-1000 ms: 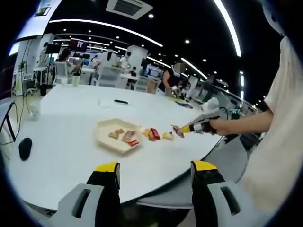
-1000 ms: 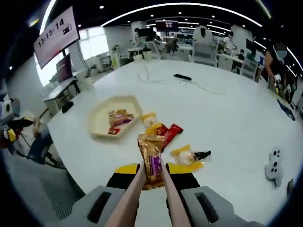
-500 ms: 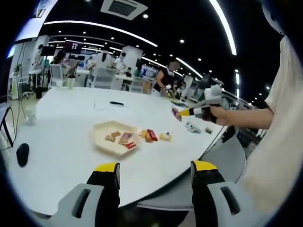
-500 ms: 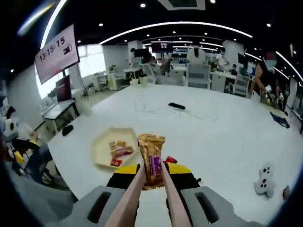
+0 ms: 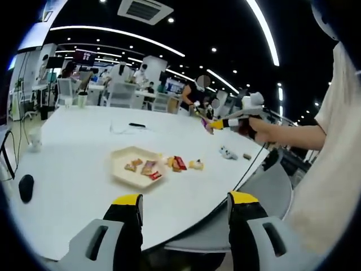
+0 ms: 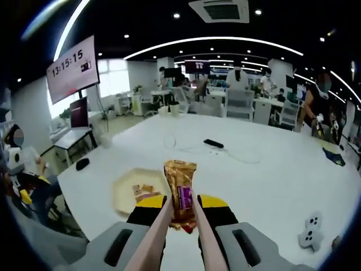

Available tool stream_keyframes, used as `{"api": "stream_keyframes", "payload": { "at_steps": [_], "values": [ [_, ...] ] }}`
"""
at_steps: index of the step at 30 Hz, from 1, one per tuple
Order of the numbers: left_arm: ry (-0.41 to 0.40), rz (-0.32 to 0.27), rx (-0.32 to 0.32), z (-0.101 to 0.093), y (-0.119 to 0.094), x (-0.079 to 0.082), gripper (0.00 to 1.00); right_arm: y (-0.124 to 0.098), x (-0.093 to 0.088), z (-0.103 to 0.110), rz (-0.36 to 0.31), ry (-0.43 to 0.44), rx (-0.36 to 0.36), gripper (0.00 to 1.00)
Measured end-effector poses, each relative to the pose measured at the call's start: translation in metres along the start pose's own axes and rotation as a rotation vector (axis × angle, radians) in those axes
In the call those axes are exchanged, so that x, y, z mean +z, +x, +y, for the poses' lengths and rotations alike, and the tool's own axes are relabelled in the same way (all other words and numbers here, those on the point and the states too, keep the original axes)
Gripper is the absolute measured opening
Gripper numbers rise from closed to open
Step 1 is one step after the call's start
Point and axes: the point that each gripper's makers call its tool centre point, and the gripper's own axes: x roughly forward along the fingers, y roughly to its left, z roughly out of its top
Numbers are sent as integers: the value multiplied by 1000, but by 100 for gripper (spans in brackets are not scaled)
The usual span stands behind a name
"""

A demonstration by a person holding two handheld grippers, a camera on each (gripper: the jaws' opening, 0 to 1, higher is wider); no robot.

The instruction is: Place the target food into the container with the food tongs after gripping and lifting it, then release it inside without dropping or visibly crushing the food.

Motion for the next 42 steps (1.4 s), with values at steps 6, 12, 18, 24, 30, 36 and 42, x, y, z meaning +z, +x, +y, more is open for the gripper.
{"api": "stream_keyframes", "payload": {
  "at_steps": [6,12,18,24,30,36,42],
  "values": [
    [-10,-5,9,3,-3,-2,60,8,9,5,-9,-12,13,20],
    [-18,-10,24,7,-7,-4,60,18,16,13,-11,-26,37,20],
    [-33,-23,55,13,-16,-6,60,32,19,32,0,-52,86,20],
    [-45,-23,73,15,-22,-11,60,45,25,51,-1,-71,128,20],
    [-58,-37,108,20,-32,-12,60,57,32,69,-4,-85,166,20],
    [-66,-47,128,24,-37,-12,60,68,41,85,-7,-102,202,20],
    [-70,-52,131,24,-37,-13,60,76,49,99,-10,-121,229,20]
  ]
}}
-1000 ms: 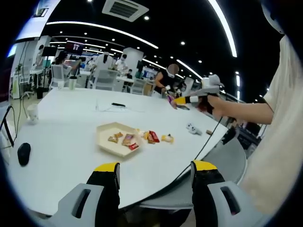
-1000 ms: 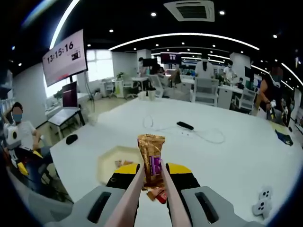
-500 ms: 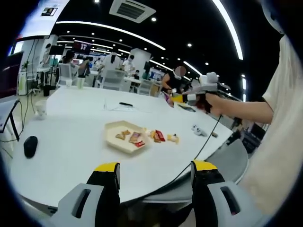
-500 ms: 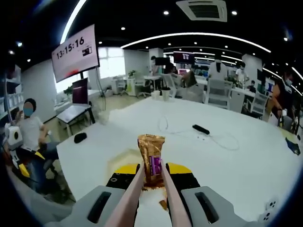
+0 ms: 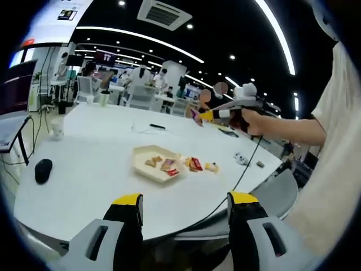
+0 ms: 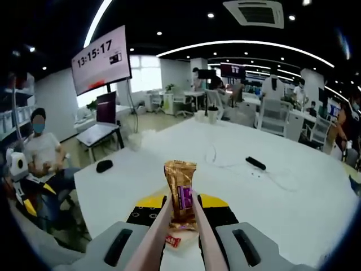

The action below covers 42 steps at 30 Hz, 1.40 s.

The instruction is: Place the target food into the container with the food tongs after gripping and lifting it, then release it inside without dropping or visibly crushing the food.

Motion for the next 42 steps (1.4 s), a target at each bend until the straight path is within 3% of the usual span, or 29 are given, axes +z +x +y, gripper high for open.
{"api": "stream_keyframes", "payload": {
  "at_steps": [24,42],
  "values": [
    [-15,-17,26,8,-9,-1,60,35,24,41,-10,-46,99,21],
    [-25,-21,33,11,-9,-3,60,41,26,45,7,-82,121,21]
  ]
}}
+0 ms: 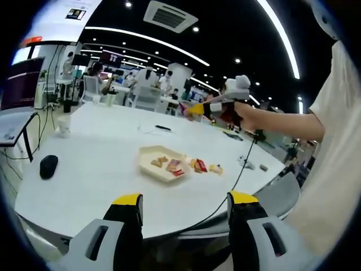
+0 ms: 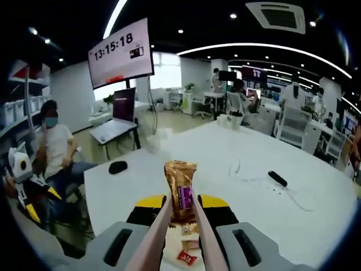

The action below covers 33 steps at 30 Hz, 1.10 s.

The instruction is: Place the target food into the container with the food tongs after gripping and lifting it, then release it inside without dropping or visibly crushing the food.

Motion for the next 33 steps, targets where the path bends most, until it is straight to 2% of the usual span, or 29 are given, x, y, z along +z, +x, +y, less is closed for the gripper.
{"api": "stream_keyframes", "payload": {
  "at_steps": [19,27,33],
  "values": [
    [-6,3,16,4,-4,-2,60,14,5,6,-1,-15,21,22],
    [-5,4,13,2,-3,-3,60,13,7,1,-4,-21,13,22],
    [-5,7,7,1,-2,-3,60,2,8,-7,-19,-11,-11,22]
  ]
}}
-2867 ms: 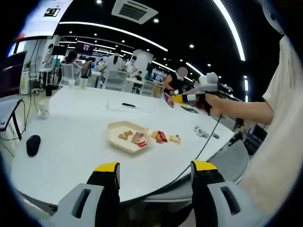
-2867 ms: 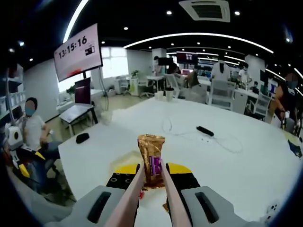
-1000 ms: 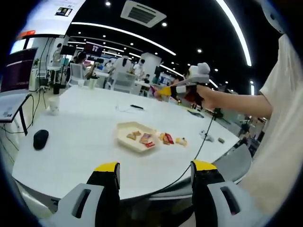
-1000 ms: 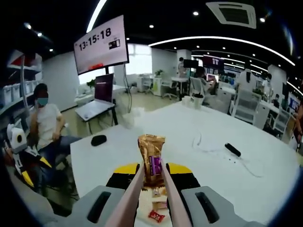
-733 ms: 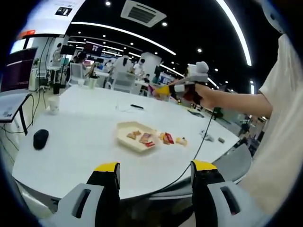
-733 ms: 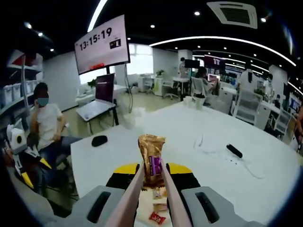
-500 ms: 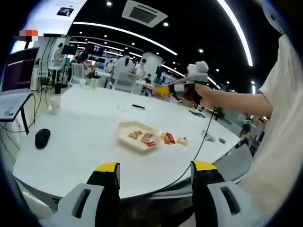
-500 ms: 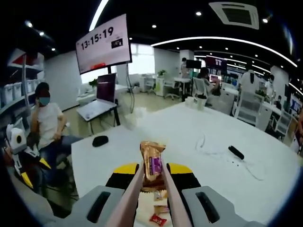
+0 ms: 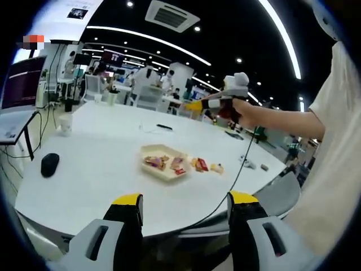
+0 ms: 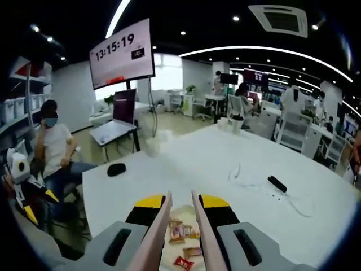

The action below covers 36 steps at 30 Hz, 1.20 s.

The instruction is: Place the target food into the container with the food tongs after gripping and lifting it, then release it inside without dropping or visibly crushing the food.

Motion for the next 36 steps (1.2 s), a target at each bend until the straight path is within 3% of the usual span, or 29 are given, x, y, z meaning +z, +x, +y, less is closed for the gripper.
{"api": "stream_keyframes", "payload": {
  "at_steps": [8,18,26,36],
  "values": [
    [14,12,-24,-5,7,1,60,-31,-14,-32,-19,83,-90,23],
    [52,37,-103,-23,33,7,60,-91,-40,-82,-75,196,-244,26],
    [77,61,-161,-38,51,8,60,-134,-74,-105,-70,243,-349,27],
    [102,96,-208,-52,65,7,60,-166,-117,-116,-57,348,-408,27]
  ]
}}
